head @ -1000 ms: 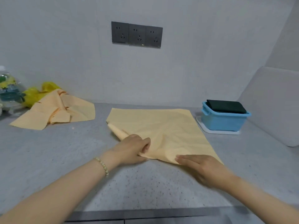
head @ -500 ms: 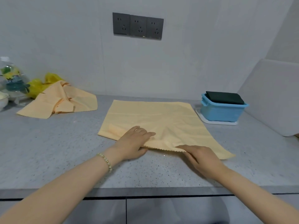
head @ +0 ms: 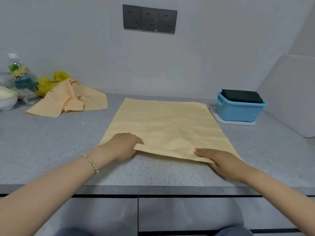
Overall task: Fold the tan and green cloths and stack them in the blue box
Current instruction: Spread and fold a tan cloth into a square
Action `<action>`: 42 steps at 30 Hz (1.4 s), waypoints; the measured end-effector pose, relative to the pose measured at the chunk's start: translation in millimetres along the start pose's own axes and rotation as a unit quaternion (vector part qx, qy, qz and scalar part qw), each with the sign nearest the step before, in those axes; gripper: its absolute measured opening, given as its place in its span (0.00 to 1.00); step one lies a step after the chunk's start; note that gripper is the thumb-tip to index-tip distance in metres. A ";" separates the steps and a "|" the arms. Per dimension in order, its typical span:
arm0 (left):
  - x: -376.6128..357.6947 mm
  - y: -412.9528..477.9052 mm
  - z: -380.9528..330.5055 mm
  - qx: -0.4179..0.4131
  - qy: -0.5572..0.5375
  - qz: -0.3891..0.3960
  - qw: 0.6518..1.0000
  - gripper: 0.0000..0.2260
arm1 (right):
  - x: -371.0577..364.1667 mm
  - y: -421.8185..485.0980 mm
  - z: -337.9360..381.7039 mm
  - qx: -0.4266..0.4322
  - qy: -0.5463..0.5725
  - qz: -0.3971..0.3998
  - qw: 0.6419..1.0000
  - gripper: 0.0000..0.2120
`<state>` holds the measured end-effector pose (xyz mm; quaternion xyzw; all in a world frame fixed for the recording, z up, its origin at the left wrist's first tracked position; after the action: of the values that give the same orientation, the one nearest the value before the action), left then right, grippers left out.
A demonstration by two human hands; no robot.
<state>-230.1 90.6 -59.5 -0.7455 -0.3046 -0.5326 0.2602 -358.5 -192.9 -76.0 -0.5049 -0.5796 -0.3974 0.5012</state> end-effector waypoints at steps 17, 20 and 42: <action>51.0 17.0 35.0 0.107 -0.202 0.192 0.954 0.13 | 59.4 49.2 -50.5 -0.014 0.236 0.052 0.970 0.09; 43.6 33.4 48.2 0.125 -0.170 0.163 0.964 0.15 | 49.8 81.6 -55.3 -0.034 0.205 0.055 0.977 0.09; -11.7 89.4 86.7 0.051 -0.252 -0.099 0.961 0.18 | -16.9 129.6 -65.5 -0.111 0.364 -0.039 0.924 0.07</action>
<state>-112.5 89.6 -102.1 -0.8075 -0.4595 -0.3341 0.1590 -219.5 -236.8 -86.6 -0.3546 -0.3287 -0.6352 0.6023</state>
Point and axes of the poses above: each hand's wrist, its own y-axis towards the middle knuckle, its own x-axis out of the back of the hand, z = x × y, the point moved 4 cm from there along y, towards the middle knuckle, and after that the axes turned 15 degrees about -y, right-handed, at the moved point
